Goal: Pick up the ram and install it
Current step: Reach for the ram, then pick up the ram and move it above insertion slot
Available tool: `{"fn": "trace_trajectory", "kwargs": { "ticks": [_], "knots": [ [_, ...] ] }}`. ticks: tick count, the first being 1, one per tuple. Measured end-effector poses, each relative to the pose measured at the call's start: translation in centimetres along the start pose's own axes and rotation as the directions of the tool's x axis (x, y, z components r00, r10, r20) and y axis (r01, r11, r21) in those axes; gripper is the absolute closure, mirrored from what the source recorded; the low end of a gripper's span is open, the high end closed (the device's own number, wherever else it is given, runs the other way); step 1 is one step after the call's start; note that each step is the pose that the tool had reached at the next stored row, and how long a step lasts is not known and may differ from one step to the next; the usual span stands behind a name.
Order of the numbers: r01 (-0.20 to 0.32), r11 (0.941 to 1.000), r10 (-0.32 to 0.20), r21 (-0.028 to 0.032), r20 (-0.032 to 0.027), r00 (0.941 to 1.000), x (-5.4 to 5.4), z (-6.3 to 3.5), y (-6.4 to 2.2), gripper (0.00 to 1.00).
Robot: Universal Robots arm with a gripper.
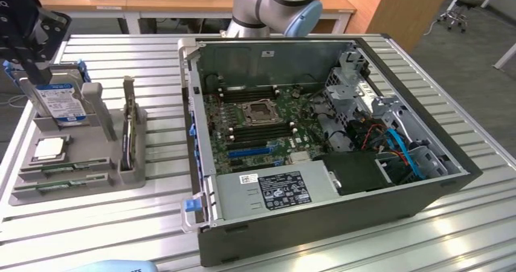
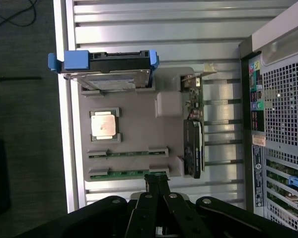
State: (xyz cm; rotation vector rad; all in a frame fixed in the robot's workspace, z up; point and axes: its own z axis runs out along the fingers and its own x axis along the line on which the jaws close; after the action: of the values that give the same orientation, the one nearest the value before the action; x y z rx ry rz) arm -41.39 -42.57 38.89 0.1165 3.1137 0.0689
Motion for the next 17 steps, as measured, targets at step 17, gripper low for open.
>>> {"fn": "trace_trajectory", "kwargs": {
  "ticks": [17],
  "knots": [
    [0.000, 1.0000, 0.000, 0.0001, 0.0000, 1.0000, -0.03, -0.02, -0.39, 0.90]
  ]
}}
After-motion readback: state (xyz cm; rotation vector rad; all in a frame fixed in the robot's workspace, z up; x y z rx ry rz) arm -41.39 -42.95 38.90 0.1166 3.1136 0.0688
